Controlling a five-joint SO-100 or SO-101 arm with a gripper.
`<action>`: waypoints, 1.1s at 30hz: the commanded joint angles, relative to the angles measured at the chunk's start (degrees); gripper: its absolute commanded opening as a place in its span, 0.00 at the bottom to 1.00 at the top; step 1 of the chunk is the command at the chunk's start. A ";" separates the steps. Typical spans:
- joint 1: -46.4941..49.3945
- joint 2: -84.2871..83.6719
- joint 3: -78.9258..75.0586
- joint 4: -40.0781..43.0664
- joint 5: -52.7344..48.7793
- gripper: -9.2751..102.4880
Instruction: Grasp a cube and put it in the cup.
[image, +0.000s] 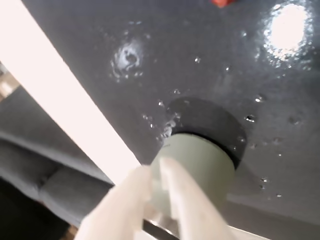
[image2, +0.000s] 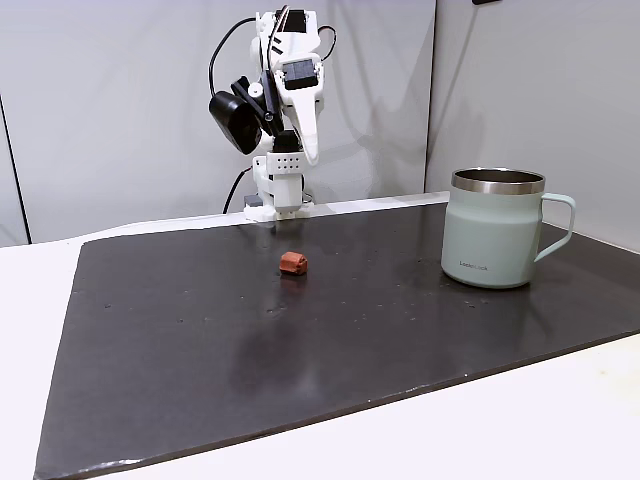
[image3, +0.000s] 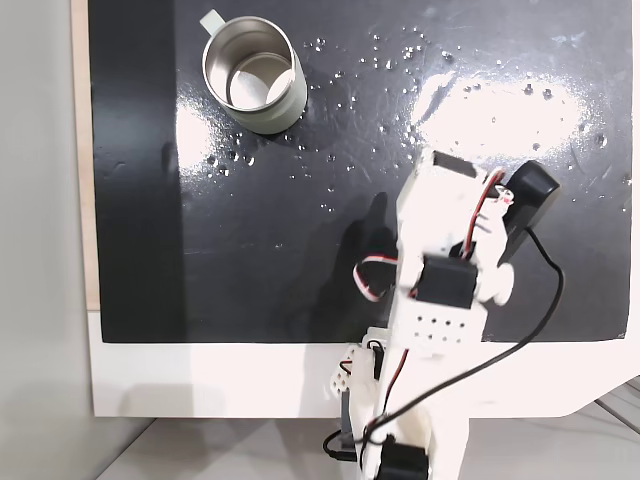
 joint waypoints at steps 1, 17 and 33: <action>1.49 -8.17 -10.63 4.83 4.04 0.08; 4.66 -27.51 -21.36 11.78 9.14 0.08; 5.01 -33.05 -24.70 13.80 12.04 0.17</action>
